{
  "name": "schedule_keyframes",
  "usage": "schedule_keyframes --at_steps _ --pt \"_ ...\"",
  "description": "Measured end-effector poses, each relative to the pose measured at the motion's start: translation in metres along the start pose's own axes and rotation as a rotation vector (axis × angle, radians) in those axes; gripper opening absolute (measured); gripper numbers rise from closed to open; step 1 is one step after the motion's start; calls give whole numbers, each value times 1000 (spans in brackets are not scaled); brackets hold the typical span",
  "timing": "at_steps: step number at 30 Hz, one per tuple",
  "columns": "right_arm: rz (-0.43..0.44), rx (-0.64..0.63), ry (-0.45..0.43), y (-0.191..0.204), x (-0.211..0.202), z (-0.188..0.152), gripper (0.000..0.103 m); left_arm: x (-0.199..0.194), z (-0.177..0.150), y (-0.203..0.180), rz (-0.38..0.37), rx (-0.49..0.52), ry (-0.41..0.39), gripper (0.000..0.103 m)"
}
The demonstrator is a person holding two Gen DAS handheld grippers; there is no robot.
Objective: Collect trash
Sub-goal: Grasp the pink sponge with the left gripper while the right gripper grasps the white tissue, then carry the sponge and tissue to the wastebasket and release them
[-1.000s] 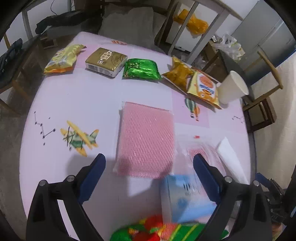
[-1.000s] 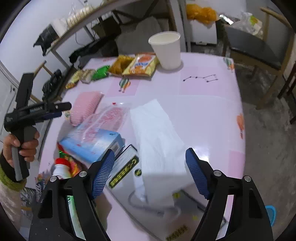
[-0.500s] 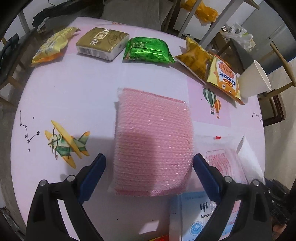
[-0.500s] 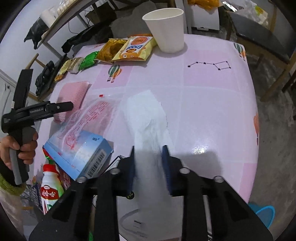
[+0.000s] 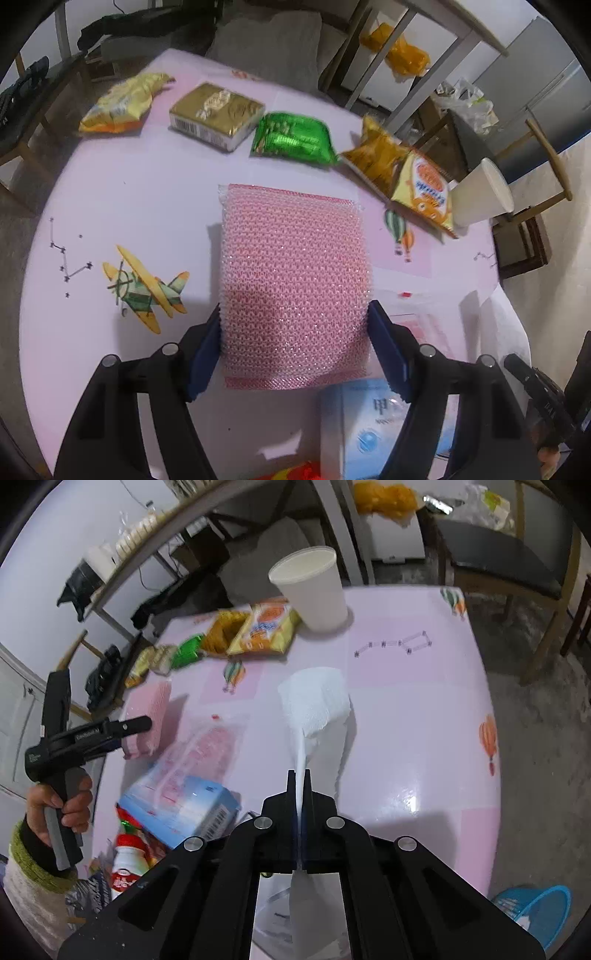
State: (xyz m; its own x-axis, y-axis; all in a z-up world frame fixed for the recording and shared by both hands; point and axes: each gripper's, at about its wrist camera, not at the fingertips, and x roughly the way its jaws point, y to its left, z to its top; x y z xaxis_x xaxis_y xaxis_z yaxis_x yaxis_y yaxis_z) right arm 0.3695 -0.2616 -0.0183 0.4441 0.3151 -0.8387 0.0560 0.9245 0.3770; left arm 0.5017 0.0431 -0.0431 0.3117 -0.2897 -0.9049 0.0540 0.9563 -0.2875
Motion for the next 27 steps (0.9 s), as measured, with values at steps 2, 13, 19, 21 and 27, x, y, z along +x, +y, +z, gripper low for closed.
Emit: schedule_keyframes --at_steps 2,13,19,21,27 --pt "12 0 -29 1 -13 2 0 -15 -1 -2 -12 7 -28 72" --pt "106 -9 -178 12 -98 -15 0 -122 -43 -40 -115 136 -189 72" --pt "135 3 -254 1 -158 -53 0 -167 -94 -85 -202 237 -214 72" --pt "134 10 -275 -6 -176 -67 0 -175 -116 -106 -240 274 -203 72" --pt "108 74 -349 -48 -232 -128 0 -178 -174 -171 -324 390 -153 72"
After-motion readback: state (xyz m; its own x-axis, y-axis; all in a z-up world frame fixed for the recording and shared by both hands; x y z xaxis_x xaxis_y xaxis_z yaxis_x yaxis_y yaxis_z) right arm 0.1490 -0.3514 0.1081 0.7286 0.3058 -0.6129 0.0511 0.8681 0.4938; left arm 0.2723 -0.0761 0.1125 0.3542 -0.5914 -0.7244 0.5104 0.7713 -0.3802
